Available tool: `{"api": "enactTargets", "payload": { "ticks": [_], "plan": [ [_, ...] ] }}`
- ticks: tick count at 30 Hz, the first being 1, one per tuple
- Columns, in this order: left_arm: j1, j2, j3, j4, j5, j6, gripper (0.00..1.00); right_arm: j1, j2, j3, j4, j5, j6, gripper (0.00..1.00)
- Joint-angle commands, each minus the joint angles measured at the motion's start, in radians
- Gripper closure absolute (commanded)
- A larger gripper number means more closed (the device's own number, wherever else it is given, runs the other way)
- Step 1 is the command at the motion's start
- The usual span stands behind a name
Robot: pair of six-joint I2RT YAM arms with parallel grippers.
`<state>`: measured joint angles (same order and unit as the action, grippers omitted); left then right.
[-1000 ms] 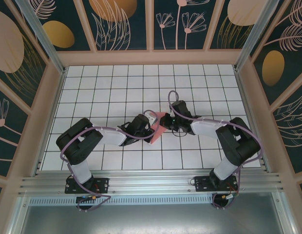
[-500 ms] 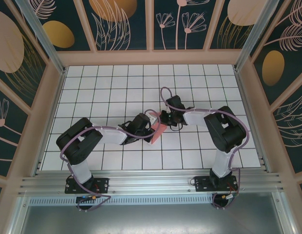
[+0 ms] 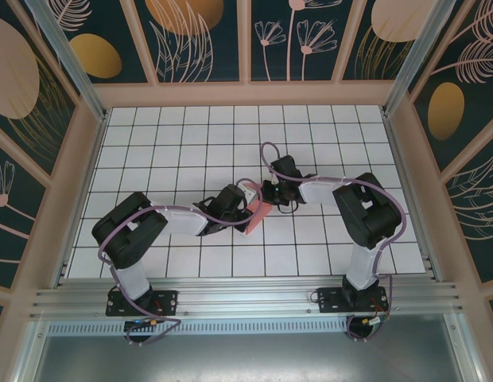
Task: Fold a paper plane with a square sheet of paper (pick it up from the middle)
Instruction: Third fold the triangle at the center of the table.
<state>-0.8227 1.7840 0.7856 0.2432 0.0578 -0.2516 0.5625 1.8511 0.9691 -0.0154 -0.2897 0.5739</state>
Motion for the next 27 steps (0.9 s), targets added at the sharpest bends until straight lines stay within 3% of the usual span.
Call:
{"api": "enactTargets", "payload": {
  "ticks": [1,8,12,19,27],
  "plan": [
    [0.007,0.052,-0.006,-0.026,0.008,0.006,1.00,-0.002,0.001,-0.019,-0.056,0.004,-0.007,0.96],
    [0.007,0.048,-0.048,-0.012,-0.005,-0.010,1.00,0.008,-0.283,-0.163,0.028,-0.009,0.111,0.95],
    [0.007,0.051,-0.045,-0.004,0.006,-0.011,1.00,0.075,-0.374,-0.304,0.106,0.001,0.218,0.96],
    [0.007,0.059,-0.035,-0.009,0.016,-0.010,1.00,0.165,-0.380,-0.434,0.255,0.017,0.345,0.97],
    [0.008,0.064,-0.035,-0.012,0.011,-0.001,1.00,0.186,-0.319,-0.420,0.323,-0.012,0.354,0.96]
  ]
}}
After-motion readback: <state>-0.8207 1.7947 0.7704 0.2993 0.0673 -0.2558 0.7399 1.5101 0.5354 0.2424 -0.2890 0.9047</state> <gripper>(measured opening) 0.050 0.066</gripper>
